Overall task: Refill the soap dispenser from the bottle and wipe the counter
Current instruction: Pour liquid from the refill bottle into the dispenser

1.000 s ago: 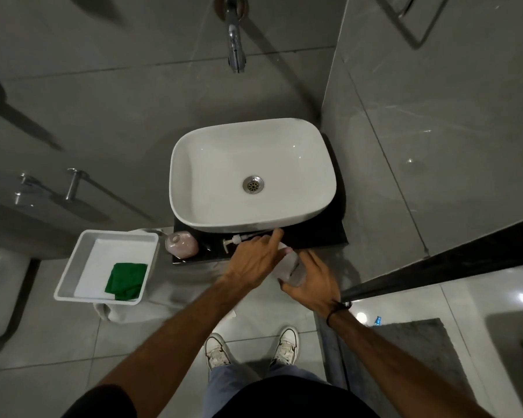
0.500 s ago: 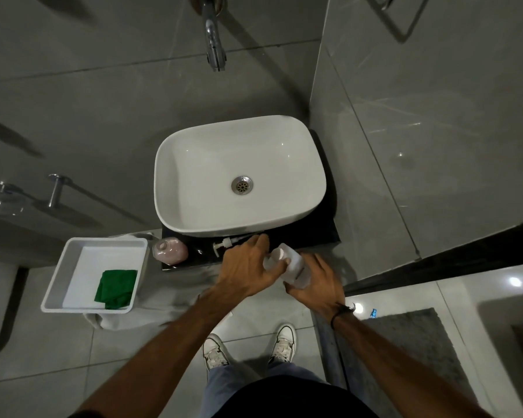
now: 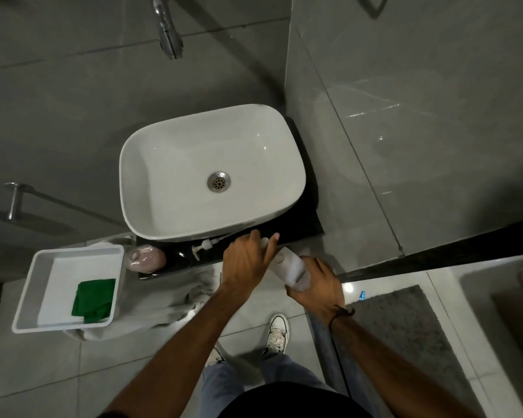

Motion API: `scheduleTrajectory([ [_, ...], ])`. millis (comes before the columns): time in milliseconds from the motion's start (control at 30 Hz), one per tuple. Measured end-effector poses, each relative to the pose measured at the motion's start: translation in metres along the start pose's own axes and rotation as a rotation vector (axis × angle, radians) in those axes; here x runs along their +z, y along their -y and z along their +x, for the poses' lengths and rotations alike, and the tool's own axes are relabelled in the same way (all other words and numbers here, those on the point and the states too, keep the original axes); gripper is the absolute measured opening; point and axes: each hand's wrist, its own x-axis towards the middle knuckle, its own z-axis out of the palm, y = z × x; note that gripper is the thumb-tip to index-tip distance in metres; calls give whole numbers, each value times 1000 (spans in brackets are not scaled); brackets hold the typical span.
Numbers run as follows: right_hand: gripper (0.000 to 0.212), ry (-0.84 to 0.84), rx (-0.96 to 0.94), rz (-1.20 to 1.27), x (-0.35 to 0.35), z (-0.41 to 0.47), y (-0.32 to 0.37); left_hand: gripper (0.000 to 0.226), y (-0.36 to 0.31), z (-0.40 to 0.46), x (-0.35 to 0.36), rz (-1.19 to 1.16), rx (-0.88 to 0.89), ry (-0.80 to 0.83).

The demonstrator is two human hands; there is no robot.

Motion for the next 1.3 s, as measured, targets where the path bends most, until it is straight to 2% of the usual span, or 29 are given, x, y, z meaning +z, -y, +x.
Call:
scheduleTrajectory([
  [100,73,56,80,50,-1,-10,-17,33,9,13,21,10,109,104],
  [167,72,35,108,53,-2,-18,-25,35,14,19,34,30,123,155],
  [233,75,26,138,73,-2,-26,-29,33,19,21,43,-11,119,133],
  [333,78,-10,164,76,-4,-36,-32,14,28,22,54,-16,113,80],
  [400,79,-8,162,76,-5,-40,-29,14,33,20,56,-61,77,61],
  [533,80,12,141,73,-8,-38,-16,34,49,-3,55,-185,48,32],
  [700,77,62,69,70,-5,-29,11,17,90,-51,37,-271,1,14],
  [767,74,73,38,80,-1,-26,23,10,112,-69,27,-299,-102,29],
  [867,67,78,-8,74,8,-23,44,16,153,-93,12,-419,-454,-24],
  [933,65,69,-53,84,15,-22,58,26,181,-101,0,-516,-682,-172],
  [1000,65,61,-78,102,20,-23,71,50,203,-100,-11,-529,-776,-281],
  [1067,65,51,-90,113,24,-24,84,77,218,-88,-26,-543,-769,-331],
  [1133,67,13,-112,117,26,-26,97,91,229,-70,-39,-592,-662,-320],
  [1200,74,-29,-145,123,26,-27,111,85,238,-56,-48,-614,-508,-247],
  [1300,78,-70,-182,111,23,-26,132,68,245,-46,-57,-588,-426,-175],
])
